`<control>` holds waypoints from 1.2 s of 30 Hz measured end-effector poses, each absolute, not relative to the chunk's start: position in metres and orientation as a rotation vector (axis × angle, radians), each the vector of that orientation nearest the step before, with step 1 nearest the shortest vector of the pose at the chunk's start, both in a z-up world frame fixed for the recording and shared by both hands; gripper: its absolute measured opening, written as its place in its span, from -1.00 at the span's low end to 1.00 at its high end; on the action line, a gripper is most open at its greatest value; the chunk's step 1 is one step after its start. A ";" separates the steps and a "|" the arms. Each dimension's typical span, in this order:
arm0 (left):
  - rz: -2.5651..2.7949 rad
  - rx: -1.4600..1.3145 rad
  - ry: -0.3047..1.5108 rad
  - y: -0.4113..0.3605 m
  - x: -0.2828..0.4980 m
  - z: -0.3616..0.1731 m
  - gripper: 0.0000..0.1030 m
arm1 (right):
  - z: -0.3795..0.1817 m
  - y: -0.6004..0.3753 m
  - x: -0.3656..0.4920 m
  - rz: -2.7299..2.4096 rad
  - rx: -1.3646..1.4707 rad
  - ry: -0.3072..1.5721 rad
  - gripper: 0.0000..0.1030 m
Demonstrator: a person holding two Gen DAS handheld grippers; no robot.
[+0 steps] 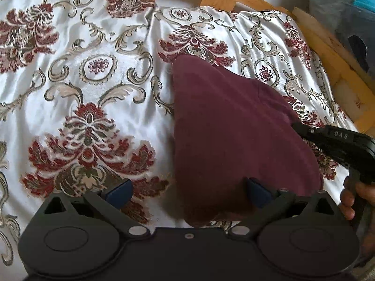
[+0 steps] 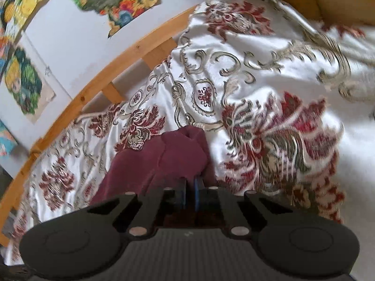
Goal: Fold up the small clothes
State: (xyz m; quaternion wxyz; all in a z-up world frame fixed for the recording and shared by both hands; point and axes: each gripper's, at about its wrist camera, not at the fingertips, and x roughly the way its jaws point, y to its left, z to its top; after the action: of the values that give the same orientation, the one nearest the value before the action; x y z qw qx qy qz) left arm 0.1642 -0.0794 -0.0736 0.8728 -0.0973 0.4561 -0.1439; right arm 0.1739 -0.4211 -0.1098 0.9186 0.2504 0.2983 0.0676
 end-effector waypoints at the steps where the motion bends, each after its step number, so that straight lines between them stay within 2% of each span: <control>1: -0.302 -0.203 0.954 -0.080 0.164 -0.074 0.98 | -0.108 -0.420 0.174 0.139 0.505 0.603 -0.86; 16: -0.316 -0.176 0.948 -0.086 0.160 -0.075 0.98 | -0.114 -0.431 0.176 0.109 0.547 0.605 -0.82; 18: -0.314 -0.175 0.948 -0.085 0.160 -0.075 0.98 | -0.114 -0.432 0.174 0.109 0.557 0.602 -0.72; 19: -0.312 -0.174 0.950 -0.085 0.160 -0.075 0.98 | -0.115 -0.433 0.174 0.104 0.565 0.605 -0.56; 20: -0.311 -0.175 0.951 -0.085 0.160 -0.075 0.98 | -0.116 -0.435 0.175 0.104 0.576 0.609 -0.25; 22: -0.310 -0.175 0.951 -0.085 0.160 -0.075 0.98 | -0.117 -0.438 0.175 0.102 0.598 0.606 -0.02; 24: -0.311 -0.174 0.950 -0.085 0.160 -0.075 0.98 | -0.118 -0.441 0.175 0.102 0.619 0.603 0.06; 26: -0.311 -0.175 0.951 -0.085 0.160 -0.075 0.98 | -0.118 -0.443 0.174 0.101 0.636 0.599 0.26; 30: -0.311 -0.174 0.951 -0.085 0.160 -0.075 0.98 | -0.117 -0.445 0.173 0.101 0.640 0.595 0.47; 32: -0.312 -0.175 0.952 -0.085 0.160 -0.075 0.98 | -0.117 -0.445 0.172 0.104 0.645 0.596 0.67; 36: -0.309 -0.185 0.957 -0.085 0.160 -0.075 0.98 | -0.115 -0.442 0.171 0.130 0.637 0.593 0.88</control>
State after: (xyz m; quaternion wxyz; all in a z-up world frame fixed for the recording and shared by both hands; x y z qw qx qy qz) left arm 0.1597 -0.0846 -0.0755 0.8721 -0.0886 0.4579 -0.1480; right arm 0.1708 -0.4420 -0.1152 0.9047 0.3084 0.2872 0.0627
